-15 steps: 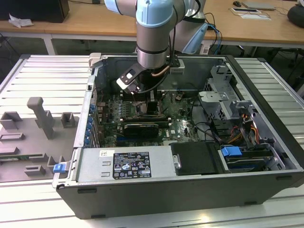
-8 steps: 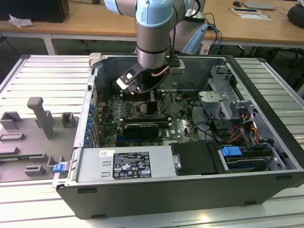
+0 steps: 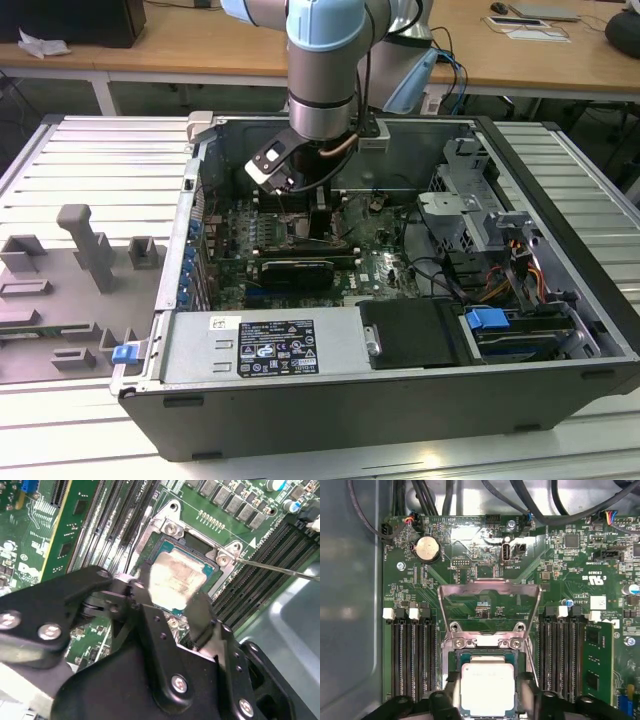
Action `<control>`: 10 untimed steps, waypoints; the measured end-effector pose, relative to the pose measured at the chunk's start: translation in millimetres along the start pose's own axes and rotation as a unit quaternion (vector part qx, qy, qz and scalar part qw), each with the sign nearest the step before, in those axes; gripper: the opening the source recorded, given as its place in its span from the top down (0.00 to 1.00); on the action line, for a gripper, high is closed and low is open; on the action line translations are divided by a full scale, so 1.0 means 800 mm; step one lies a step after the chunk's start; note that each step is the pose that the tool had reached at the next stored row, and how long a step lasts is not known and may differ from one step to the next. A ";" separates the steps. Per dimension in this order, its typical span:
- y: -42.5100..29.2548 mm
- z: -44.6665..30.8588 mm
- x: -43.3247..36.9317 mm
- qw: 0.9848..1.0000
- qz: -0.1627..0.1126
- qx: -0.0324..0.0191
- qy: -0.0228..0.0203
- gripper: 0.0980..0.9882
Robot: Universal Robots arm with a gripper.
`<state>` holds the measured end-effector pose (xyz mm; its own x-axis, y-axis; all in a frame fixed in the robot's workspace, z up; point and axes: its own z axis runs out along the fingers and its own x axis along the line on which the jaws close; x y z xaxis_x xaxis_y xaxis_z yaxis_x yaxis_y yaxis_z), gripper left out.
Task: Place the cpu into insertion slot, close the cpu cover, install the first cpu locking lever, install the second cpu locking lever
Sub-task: 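Place the cpu into insertion slot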
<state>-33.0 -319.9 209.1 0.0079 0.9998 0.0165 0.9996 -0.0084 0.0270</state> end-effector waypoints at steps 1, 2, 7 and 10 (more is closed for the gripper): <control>0.0000 -0.0012 0.000 1.000 0.000 0.000 0.000 0.65; 0.0000 -0.0024 0.000 1.000 0.000 0.000 0.000 0.72; 0.0001 -0.0057 0.000 1.000 0.000 0.000 0.000 0.99; 0.0002 -0.0067 0.000 1.000 0.000 0.000 0.000 0.99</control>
<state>-33.0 -319.9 214.4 0.0080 0.9998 0.0165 0.9996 -0.0084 0.0269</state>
